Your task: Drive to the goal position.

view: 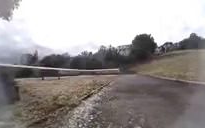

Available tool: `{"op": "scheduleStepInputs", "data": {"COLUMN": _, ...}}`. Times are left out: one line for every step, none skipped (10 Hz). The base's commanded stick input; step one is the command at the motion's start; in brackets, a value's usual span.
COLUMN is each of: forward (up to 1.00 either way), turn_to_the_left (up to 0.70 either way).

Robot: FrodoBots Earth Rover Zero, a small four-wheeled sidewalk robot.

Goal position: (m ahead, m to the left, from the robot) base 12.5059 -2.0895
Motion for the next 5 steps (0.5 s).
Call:
{"op": "scheduleStepInputs", "data": {"forward": 0.70, "turn_to_the_left": 0.00}}
{"op": "scheduleStepInputs", "data": {"forward": 0.70, "turn_to_the_left": 0.00}}
{"op": "scheduleStepInputs", "data": {"forward": 0.70, "turn_to_the_left": 0.00}}
{"op": "scheduleStepInputs", "data": {"forward": 0.70, "turn_to_the_left": 0.00}}
{"op": "scheduleStepInputs", "data": {"forward": 0.70, "turn_to_the_left": 0.00}}
